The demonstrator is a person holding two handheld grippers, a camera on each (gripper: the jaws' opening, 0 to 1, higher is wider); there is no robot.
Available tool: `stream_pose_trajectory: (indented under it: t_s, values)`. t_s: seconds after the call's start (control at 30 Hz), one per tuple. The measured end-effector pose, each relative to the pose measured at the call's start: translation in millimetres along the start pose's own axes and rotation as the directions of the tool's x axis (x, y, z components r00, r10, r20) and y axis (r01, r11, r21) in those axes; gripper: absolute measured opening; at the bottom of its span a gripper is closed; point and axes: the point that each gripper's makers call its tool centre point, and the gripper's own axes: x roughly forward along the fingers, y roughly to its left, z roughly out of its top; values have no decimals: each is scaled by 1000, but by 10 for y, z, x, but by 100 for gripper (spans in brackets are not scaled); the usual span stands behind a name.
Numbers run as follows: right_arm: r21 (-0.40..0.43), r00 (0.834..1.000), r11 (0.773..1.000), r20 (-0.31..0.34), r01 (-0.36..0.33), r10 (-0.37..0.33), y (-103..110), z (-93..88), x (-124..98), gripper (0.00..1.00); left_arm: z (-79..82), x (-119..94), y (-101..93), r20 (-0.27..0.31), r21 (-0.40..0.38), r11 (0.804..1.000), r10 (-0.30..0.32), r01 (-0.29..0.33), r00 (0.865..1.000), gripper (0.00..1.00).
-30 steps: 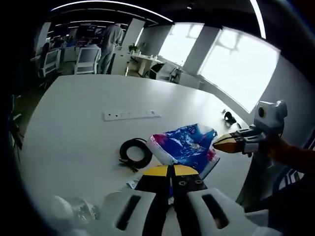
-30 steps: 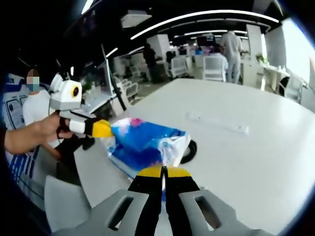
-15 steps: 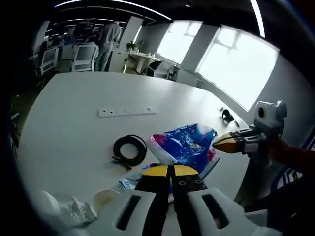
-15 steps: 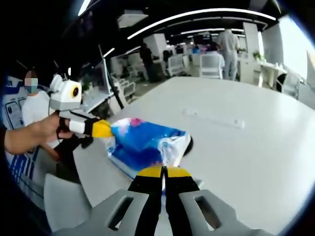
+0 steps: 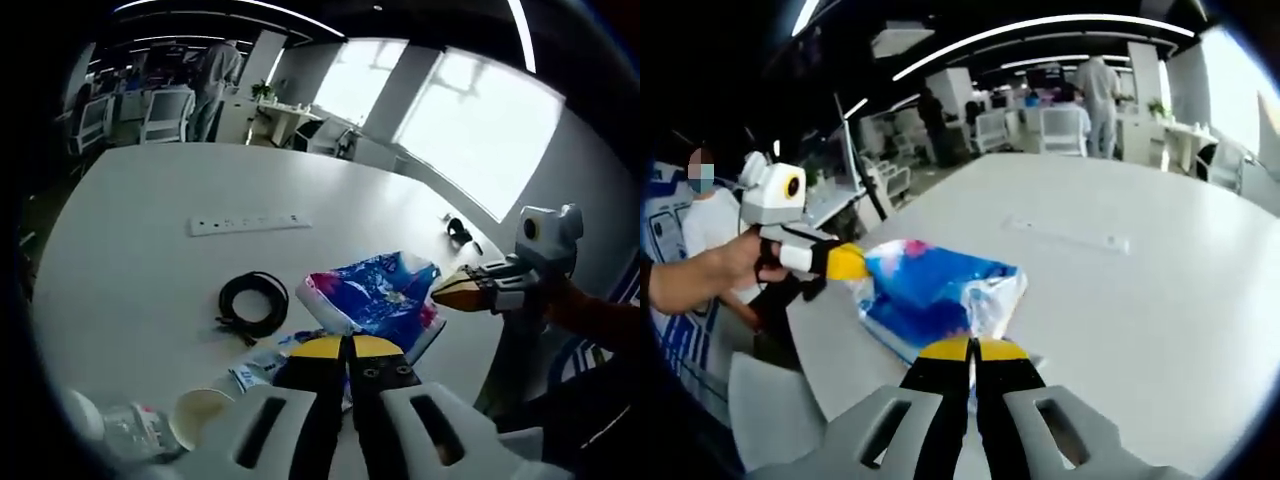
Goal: Arrange the tabletop items into an orderly group along one side of the table until the central work area is clear of visible clutter.
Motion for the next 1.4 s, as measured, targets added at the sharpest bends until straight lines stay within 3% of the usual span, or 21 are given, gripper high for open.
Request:
stream_pose_trajectory:
  t_s: [1.4]
  values:
    - [62,998,997,-25,51,-50,-375,-355,-187,0,-226,382,-319,-53,-4,999,-53,53,997,0]
